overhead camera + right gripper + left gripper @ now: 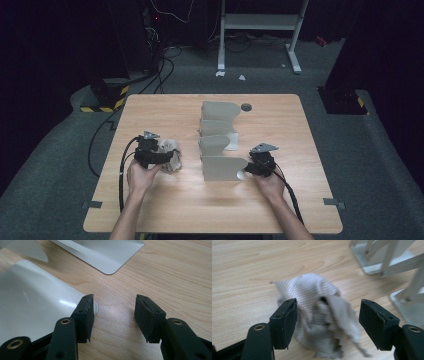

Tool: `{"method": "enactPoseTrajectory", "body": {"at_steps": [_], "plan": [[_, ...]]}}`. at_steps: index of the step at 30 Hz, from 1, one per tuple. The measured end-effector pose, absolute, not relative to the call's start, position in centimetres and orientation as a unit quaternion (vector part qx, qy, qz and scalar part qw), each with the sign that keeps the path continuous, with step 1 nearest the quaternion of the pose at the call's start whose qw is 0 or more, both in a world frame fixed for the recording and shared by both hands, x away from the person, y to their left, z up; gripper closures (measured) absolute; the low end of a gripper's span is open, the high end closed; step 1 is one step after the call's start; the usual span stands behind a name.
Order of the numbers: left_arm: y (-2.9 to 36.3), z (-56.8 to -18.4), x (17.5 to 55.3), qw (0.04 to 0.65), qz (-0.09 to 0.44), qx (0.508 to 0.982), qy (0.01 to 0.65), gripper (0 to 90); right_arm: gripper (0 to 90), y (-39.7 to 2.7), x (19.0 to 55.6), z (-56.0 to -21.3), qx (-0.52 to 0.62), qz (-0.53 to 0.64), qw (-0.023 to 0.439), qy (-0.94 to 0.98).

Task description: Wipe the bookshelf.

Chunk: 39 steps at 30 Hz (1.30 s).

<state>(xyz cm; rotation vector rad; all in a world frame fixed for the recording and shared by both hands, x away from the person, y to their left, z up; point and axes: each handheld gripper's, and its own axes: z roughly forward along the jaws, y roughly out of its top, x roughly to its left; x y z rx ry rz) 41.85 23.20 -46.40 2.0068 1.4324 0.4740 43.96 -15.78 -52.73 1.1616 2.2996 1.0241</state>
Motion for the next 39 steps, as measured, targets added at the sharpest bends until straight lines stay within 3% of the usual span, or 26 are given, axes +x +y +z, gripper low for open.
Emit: {"method": "enactPoseTrajectory", "body": {"at_steps": [8, 15, 17, 28, 39], "plan": [[23.2, -49.2, 43.8, 0.296, 0.155, 0.762, 0.554, 36.7, 49.6, -15.8, 43.9, -52.7, 0.413, 0.363, 0.184, 0.815], [22.4, -50.7, 44.1, 0.286, 0.147, 0.781, 0.535, 67.7, 49.1, -15.8, 43.9, -52.7, 0.414, 0.362, 0.184, 0.815], [21.9, -50.6, 43.8, 0.291, 0.146, 0.787, 0.524, 71.7, 49.0, -15.8, 43.9, -52.7, 0.414, 0.362, 0.184, 0.815], [17.8, -49.3, 41.4, 0.316, 0.109, 0.827, 0.453, 73.2, 48.4, -15.7, 43.8, -52.7, 0.417, 0.362, 0.184, 0.813], [15.7, -47.1, 42.3, 0.361, 0.093, 0.821, 0.433, 73.2, 48.3, -15.7, 43.7, -52.7, 0.418, 0.361, 0.185, 0.813]]}}
